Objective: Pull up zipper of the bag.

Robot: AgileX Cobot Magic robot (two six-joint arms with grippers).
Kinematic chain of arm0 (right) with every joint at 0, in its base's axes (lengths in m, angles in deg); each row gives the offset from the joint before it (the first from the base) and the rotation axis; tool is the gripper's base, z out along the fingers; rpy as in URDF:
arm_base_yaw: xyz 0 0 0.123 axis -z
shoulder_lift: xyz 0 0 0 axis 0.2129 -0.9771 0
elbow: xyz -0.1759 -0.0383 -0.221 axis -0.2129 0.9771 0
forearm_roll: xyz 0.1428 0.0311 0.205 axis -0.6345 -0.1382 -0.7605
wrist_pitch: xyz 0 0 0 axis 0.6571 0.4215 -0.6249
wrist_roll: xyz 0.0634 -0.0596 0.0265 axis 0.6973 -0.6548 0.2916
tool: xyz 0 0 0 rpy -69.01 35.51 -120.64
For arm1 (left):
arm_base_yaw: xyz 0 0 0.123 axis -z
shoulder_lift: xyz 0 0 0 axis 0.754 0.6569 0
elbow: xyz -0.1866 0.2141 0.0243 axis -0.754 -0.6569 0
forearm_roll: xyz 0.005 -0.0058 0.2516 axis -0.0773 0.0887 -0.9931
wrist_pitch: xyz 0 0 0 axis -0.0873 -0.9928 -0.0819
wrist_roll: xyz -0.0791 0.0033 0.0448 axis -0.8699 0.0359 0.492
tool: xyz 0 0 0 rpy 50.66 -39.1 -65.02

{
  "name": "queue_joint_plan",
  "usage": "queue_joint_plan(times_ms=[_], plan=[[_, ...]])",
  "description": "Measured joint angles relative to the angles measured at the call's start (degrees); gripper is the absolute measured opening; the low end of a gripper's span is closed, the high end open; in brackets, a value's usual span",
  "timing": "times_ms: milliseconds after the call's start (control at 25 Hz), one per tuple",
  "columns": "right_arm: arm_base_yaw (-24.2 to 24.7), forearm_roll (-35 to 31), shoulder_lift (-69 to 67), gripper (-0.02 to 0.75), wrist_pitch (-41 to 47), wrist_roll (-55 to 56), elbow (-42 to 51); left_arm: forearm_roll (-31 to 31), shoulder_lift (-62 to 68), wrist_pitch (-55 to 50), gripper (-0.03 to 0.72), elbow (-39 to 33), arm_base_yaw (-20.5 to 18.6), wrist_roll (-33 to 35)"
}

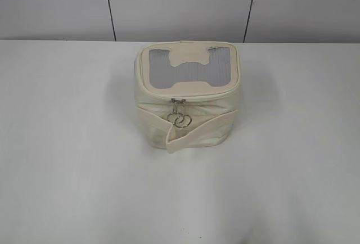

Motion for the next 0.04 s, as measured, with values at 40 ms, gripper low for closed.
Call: queue_joint_plan(times_ms=[40], plan=[[0.0,0.0,0.0,0.538,0.0,0.0,0.0,0.0,0.0,0.0,0.261,0.0,0.0,0.0]])
